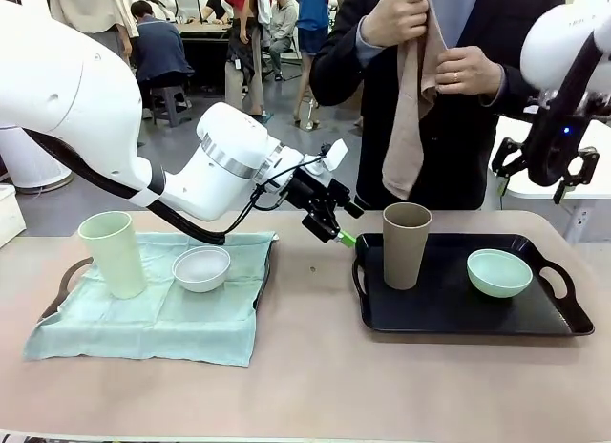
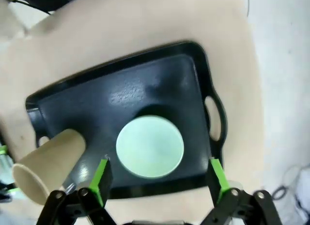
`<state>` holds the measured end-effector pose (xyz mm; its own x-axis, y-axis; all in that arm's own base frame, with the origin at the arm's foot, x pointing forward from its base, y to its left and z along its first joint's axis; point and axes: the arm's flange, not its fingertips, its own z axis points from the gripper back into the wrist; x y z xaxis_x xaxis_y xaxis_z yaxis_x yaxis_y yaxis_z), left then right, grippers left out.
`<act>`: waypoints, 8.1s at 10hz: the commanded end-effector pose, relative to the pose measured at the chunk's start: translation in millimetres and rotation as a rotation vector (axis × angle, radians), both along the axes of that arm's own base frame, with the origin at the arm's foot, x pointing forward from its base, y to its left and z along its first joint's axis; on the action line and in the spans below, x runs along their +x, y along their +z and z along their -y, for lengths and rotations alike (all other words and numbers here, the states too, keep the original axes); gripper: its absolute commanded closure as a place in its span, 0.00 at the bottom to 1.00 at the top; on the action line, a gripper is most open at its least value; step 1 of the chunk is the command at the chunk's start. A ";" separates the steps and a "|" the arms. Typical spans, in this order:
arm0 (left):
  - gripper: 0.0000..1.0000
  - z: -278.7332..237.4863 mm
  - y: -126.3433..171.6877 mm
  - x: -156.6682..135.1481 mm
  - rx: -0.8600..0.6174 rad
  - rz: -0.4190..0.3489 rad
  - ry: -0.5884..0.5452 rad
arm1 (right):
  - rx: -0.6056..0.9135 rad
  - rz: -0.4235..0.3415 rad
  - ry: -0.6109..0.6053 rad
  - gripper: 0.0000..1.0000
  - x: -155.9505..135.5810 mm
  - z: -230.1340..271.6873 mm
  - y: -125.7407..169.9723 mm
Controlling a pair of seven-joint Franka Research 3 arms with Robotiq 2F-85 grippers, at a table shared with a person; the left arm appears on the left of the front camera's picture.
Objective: Set up a tray with a mat and arrange the tableware.
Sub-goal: Pick up the Picnic Bowl and Reusable plastic cup from the Handle tray in front of the human's position and hold them in the air, then place the Picnic Bowl and Reusable plastic cup back onto the Handle tray in front of the human's position.
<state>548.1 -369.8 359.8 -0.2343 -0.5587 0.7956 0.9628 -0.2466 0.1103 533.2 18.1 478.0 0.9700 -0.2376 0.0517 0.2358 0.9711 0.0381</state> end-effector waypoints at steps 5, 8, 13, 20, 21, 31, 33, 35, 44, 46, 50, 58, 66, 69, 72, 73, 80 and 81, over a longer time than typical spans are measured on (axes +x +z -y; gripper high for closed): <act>0.00 -1.0 -4.0 0.8 -0.006 -0.013 0.009 | -0.032 0.047 0.098 0.00 1.6 -2.0 -9.7; 0.00 -4.9 -18.4 5.8 -0.084 -0.076 0.080 | -0.042 0.008 0.233 0.00 2.4 -6.8 -38.7; 0.00 16.9 -38.5 -8.5 -0.110 -0.115 0.065 | -0.041 -0.041 0.237 0.00 -49.7 -4.6 -97.5; 0.00 49.5 -69.2 13.5 -0.172 -0.061 0.070 | -0.019 0.002 0.287 0.00 -32.5 -14.4 -133.2; 0.00 55.0 -73.1 13.6 -0.174 -0.069 0.066 | -0.020 -0.002 0.296 0.00 -32.4 -14.9 -137.2; 0.00 90.7 -82.8 13.7 -0.171 -0.074 0.006 | 0.030 0.013 0.241 0.00 -38.2 10.7 -158.4; 0.00 101.2 -88.2 17.5 -0.178 -0.075 -0.006 | 0.035 0.015 0.246 0.00 -37.2 10.6 -160.2; 0.00 111.2 -95.7 15.4 -0.178 -0.106 -0.026 | 0.042 0.010 0.246 0.00 -36.0 11.9 -162.9; 0.75 111.3 -92.1 15.5 -0.189 -0.107 -0.053 | 0.037 0.030 0.279 0.73 -34.9 12.0 -157.6; 1.00 111.8 -91.7 15.3 -0.190 -0.110 -0.050 | 0.035 0.029 0.280 1.00 -33.8 11.3 -156.5; 1.00 110.2 -88.8 14.5 -0.174 -0.123 -0.038 | 0.024 0.031 0.282 1.00 -31.1 9.7 -151.8; 0.25 59.8 39.1 -35.6 -0.220 -0.099 -0.002 | 0.043 0.278 0.366 1.00 -86.0 37.0 -45.9; 0.25 76.2 142.6 -69.6 -0.242 0.008 -0.038 | 0.095 0.458 0.343 1.00 -185.0 79.9 45.4; 0.25 76.2 142.6 -69.6 -0.242 0.008 -0.038 | 0.095 0.458 0.343 1.00 -185.0 79.9 45.4; 0.25 76.2 142.6 -69.6 -0.242 0.008 -0.038 | 0.095 0.458 0.343 1.00 -185.0 79.9 45.4; 0.25 76.2 142.6 -69.6 -0.242 0.008 -0.038 | 0.095 0.458 0.343 1.00 -185.0 79.9 45.4; 0.25 76.2 142.6 -69.6 -0.242 0.008 -0.038 | 0.095 0.458 0.343 1.00 -185.0 79.9 45.4; 0.25 76.2 142.6 -69.6 -0.242 0.008 -0.038 | 0.095 0.458 0.343 1.00 -185.0 79.9 45.4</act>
<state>479.6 -447.6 499.1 -0.2516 -0.3472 0.9034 0.9537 -0.2477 0.1704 345.2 -63.6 522.8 0.8810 0.0606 0.4692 -0.1530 0.9749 0.1615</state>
